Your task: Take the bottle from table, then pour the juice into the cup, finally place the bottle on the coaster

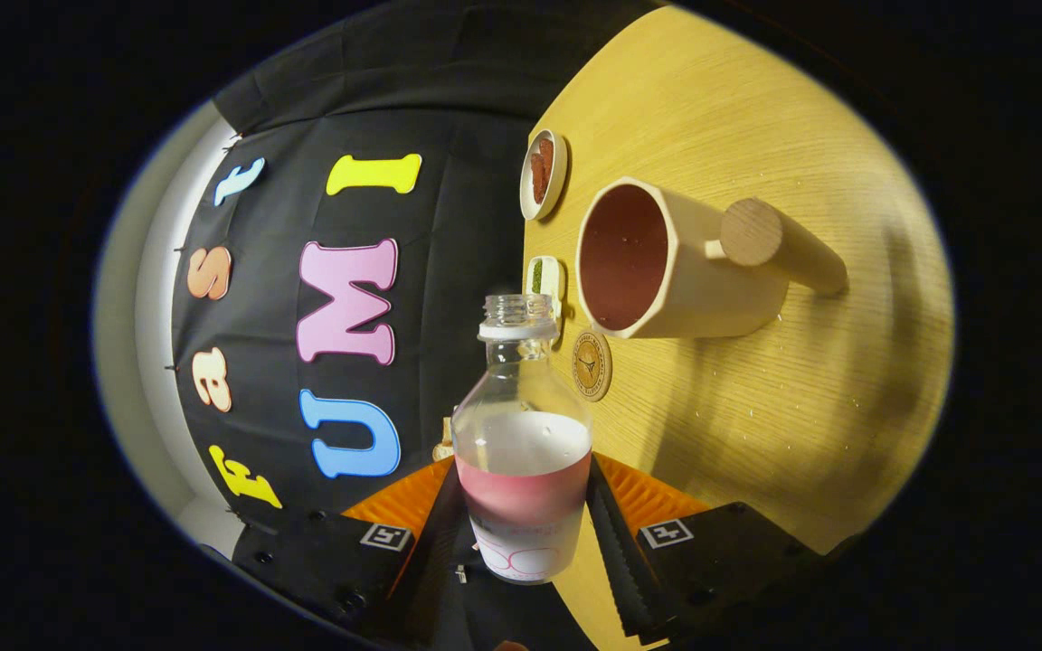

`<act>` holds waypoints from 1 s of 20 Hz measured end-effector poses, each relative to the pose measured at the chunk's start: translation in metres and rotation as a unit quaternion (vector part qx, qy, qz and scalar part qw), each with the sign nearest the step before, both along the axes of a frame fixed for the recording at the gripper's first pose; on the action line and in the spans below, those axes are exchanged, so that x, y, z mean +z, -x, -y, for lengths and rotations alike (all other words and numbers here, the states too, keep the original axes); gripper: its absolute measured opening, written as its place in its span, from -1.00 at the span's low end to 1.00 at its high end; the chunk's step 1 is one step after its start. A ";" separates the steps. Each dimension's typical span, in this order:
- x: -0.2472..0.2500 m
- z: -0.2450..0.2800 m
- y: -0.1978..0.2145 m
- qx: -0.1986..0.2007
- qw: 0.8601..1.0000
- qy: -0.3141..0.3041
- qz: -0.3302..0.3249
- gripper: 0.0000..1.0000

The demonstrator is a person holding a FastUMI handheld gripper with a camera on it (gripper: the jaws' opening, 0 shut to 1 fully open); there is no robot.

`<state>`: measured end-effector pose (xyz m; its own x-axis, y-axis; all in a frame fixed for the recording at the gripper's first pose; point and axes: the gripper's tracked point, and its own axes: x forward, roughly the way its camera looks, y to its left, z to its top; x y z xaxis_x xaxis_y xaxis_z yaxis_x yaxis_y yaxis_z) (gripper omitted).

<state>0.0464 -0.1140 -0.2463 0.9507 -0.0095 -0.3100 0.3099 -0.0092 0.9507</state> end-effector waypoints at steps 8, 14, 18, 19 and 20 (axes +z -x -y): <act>0.000 -0.002 0.000 -0.002 0.999 -0.040 -0.005 0.53; 0.002 0.002 -0.001 -0.022 0.997 -0.071 -0.003 0.53; 0.001 0.002 0.000 -0.023 0.996 -0.086 -0.003 0.53; 0.001 0.002 0.001 -0.025 0.996 -0.091 -0.003 0.53; 0.000 0.002 0.000 -0.027 0.995 -0.096 -0.003 0.53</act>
